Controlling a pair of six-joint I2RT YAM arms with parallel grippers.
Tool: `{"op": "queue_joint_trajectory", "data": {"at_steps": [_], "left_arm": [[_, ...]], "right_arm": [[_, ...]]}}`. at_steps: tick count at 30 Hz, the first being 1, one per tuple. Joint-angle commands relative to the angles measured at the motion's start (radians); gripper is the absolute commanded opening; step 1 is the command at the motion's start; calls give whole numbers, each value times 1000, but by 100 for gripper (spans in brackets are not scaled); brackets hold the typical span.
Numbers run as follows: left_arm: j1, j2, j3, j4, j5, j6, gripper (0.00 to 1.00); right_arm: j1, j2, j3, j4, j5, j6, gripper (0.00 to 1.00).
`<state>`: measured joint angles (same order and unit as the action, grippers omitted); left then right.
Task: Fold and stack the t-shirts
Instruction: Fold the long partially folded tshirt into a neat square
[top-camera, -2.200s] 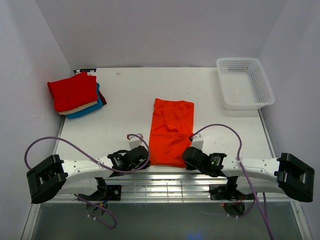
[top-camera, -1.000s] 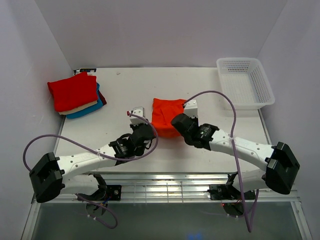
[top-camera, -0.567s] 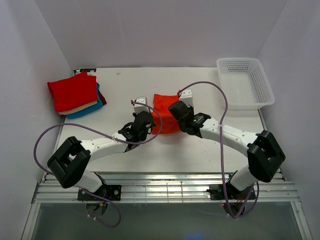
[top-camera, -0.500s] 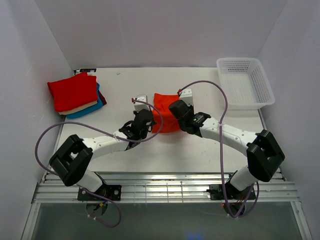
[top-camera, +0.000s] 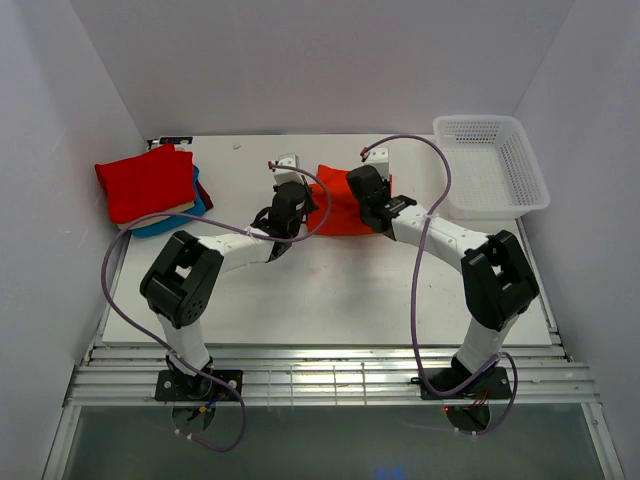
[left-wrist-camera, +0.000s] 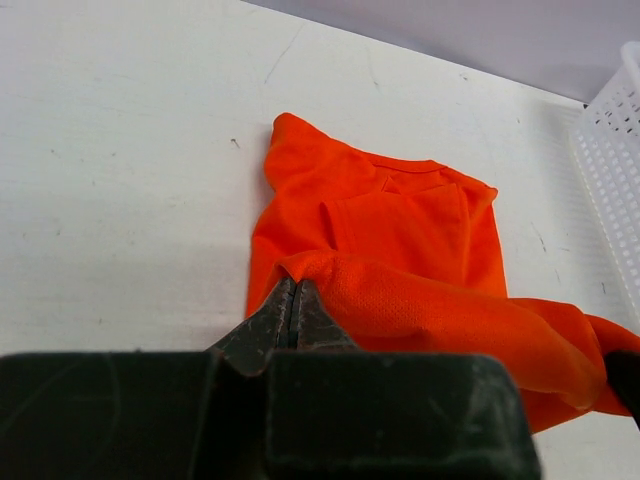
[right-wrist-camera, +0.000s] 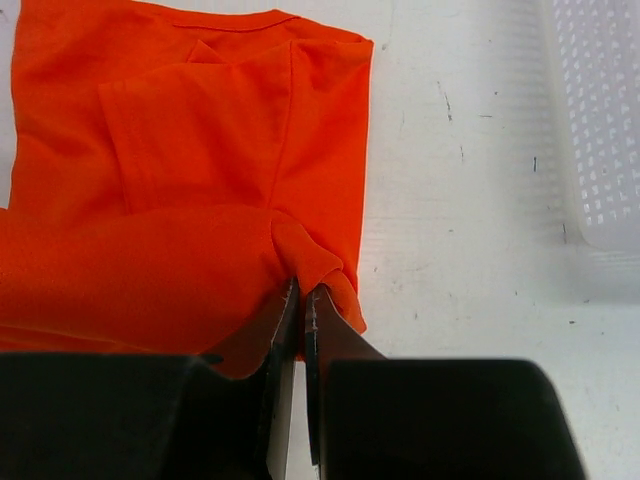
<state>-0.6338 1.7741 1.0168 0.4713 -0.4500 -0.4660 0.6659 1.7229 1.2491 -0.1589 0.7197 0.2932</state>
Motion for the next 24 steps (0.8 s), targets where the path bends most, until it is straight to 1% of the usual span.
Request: {"op": "queue_joint_trajectory", "data": {"at_steps": [1,4,5,7,8,9,10,11,12,13,14,15,16,17,18,19,22,23,24], "left_arm": [[45,88,89,78,95,27,0],[77,171,173,154,157,53,0],[91,226,227,174,177,56,0],[112,287,285,272,226,95,0],[121,361,331,282,250,101,4],[129,405,459,280,279,115,32],[137,442,524,268,302,118,54],[144,474,579,264,312,116,73],[146,519,679,256,307,119,83],[146,536,730,198,300,147,98],[146,548,773,170,295,156,98],[146,551,799,152,278,165,98],[146,539,795,145,263,191,98],[143,518,766,151,245,196,98],[141,492,726,168,222,199,98],[141,437,636,211,218,195,98],[141,368,530,236,220,190,98],[141,355,479,231,223,182,98],[141,343,453,228,224,176,98]], "right_arm": [[-55,76,116,96,-26,-74,8],[-89,162,200,139,-14,-106,8],[-95,200,220,148,-6,-109,8],[-117,234,263,220,20,-130,8],[-123,251,279,245,35,-135,8],[-127,285,288,319,85,-147,10],[-132,300,294,375,115,-170,26],[-134,316,306,430,145,-239,39],[-134,342,314,520,179,-280,62],[-132,354,325,556,184,-333,89],[-134,369,341,570,194,-366,96],[-134,388,380,568,220,-397,93],[-132,391,389,541,215,-399,92],[-132,377,388,539,215,-396,92],[-132,359,342,550,210,-381,92],[-131,342,310,564,192,-365,92],[-124,261,173,596,110,-309,93],[-121,229,150,593,49,-301,94],[-118,219,129,587,19,-301,98]]}}
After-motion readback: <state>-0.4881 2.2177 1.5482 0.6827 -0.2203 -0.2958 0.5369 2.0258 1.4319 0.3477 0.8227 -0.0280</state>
